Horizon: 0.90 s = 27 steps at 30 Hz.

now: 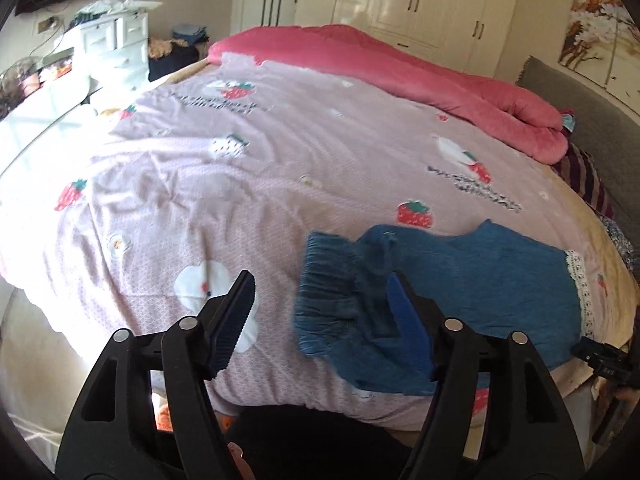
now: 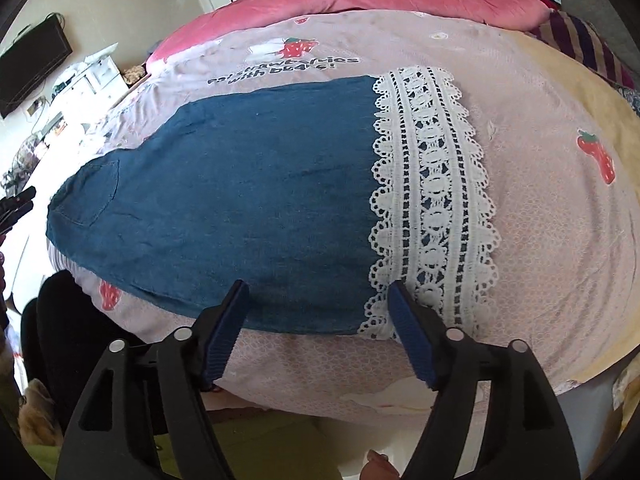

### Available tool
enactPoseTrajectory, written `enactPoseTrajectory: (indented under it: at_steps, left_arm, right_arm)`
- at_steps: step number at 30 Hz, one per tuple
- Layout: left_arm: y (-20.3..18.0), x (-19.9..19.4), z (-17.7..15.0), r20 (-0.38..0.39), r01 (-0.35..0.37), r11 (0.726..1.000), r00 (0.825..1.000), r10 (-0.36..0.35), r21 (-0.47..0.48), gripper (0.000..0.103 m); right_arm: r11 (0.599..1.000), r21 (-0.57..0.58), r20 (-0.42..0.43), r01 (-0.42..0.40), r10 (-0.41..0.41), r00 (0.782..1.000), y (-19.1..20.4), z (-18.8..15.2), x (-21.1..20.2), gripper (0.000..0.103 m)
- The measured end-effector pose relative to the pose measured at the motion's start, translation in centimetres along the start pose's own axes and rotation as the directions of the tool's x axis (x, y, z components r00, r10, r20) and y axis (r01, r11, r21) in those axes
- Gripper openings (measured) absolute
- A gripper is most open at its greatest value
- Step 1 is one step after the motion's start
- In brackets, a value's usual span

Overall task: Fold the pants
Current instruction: 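Smooth the pants with the left gripper and open both grippers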

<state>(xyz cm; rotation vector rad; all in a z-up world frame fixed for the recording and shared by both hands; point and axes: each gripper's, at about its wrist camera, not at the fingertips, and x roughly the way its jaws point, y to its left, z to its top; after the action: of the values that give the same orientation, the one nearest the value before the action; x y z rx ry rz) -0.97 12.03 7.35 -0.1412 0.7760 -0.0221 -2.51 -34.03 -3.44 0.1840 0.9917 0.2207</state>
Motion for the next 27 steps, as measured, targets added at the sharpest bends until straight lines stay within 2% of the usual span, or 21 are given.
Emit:
enactPoseTrajectory:
  at_steps: [1,3,6,9,15,22,27]
  left_arm:
    - [-0.9,-0.2,0.1,0.006,0.013,1.0,1.0,-0.013,0.021,0.067]
    - [-3.2,-0.5,0.2,0.019,0.042,0.997,0.999,-0.043,0.063,0.078]
    - [-6.9,0.0,0.0,0.021,0.092,0.987,0.995,-0.096,0.129,0.085]
    - [-10.2,0.9,-0.4,0.008,0.113,0.974,0.993,-0.117,0.197,0.088]
    - [-14.5,2.0,-1.3,-0.021,0.151,0.951,0.988,-0.151,0.271,0.093]
    - [-17.3,2.8,-1.9,-0.057,0.181,0.932,0.983,-0.172,0.313,0.093]
    - [-18.7,3.7,-2.5,-0.089,0.197,0.923,0.98,-0.177,0.331,0.093]
  right_arm:
    - [1.0,0.001,0.003,-0.002,0.002,1.0,0.1,0.1,0.0,0.075]
    - [1.0,0.009,0.02,-0.02,0.02,1.0,0.0,0.2,-0.5,0.075]
    - [0.998,0.03,0.062,-0.056,0.054,0.997,-0.2,0.4,-1.8,0.075]
    - [0.998,0.029,0.097,-0.063,0.06,0.994,-0.5,0.4,-3.1,0.075]
    - [0.998,0.035,0.147,-0.057,0.052,0.988,-1.5,-0.1,-5.3,0.079]
    - [0.998,0.055,0.169,-0.039,0.029,0.985,-2.5,-0.4,-5.9,0.089]
    - [0.997,0.069,0.171,-0.027,0.015,0.985,-3.3,-0.8,-6.0,0.091]
